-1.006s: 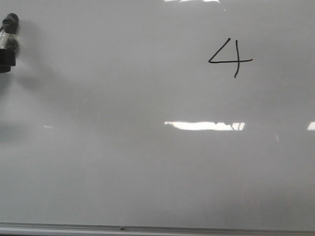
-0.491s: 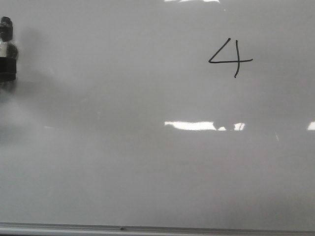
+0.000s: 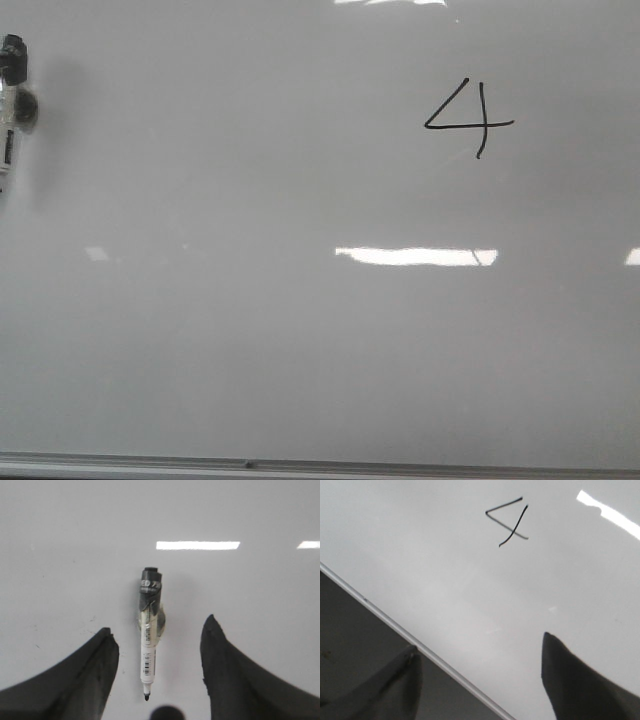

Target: Write number 4 on whiteboard

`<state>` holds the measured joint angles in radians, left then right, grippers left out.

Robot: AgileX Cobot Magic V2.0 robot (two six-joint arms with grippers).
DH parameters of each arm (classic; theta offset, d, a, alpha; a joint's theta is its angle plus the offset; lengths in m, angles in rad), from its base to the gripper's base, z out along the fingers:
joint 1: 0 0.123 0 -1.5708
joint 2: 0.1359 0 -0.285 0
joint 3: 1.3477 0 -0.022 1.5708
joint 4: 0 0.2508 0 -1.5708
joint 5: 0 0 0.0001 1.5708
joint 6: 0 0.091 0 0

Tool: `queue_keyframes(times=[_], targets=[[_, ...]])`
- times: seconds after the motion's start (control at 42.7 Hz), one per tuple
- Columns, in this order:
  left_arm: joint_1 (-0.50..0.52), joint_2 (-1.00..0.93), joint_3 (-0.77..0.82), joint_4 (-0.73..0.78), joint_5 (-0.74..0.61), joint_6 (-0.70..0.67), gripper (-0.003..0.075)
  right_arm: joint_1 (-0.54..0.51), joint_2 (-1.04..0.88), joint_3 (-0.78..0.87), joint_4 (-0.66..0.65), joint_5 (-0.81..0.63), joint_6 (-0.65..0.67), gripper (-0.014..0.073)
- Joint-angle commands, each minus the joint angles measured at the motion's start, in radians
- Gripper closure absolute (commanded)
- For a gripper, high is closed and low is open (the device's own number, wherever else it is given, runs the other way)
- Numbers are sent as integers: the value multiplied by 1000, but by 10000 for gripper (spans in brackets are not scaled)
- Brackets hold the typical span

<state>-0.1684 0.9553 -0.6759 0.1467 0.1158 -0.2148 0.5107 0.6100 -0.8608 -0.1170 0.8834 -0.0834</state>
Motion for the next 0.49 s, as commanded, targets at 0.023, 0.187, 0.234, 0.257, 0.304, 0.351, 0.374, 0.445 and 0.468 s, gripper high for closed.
queue_keyframes(times=[0.023, 0.187, 0.234, 0.257, 0.304, 0.351, 0.374, 0.445, 0.468], targets=[[-76, -107, -137, 35, 202, 44, 344, -6, -33, -64, -10, -42, 4, 65], [-165, -180, -254, 35, 502, 68, 344, -6, -66, -65, 53, 19, 17, 65], [-184, -195, -276, 35, 559, 68, 344, -6, -69, -64, 82, 36, 34, 65], [-191, -205, -281, 33, 592, 68, 344, -6, -73, -64, 93, 48, 40, 65], [-202, -219, -291, 33, 636, 68, 344, -6, -74, -64, 106, 58, 51, 65], [-209, -234, -293, 33, 669, 68, 344, -6, -76, -64, 106, 70, 52, 65], [-209, -239, -293, 33, 682, 68, 344, -6, -76, -64, 106, 73, 52, 65], [-209, -251, -293, 31, 703, 68, 344, -6, -76, -64, 105, 70, 52, 67], [-209, -251, -293, 31, 702, 68, 344, -6, -76, -64, 105, 69, 52, 67]])
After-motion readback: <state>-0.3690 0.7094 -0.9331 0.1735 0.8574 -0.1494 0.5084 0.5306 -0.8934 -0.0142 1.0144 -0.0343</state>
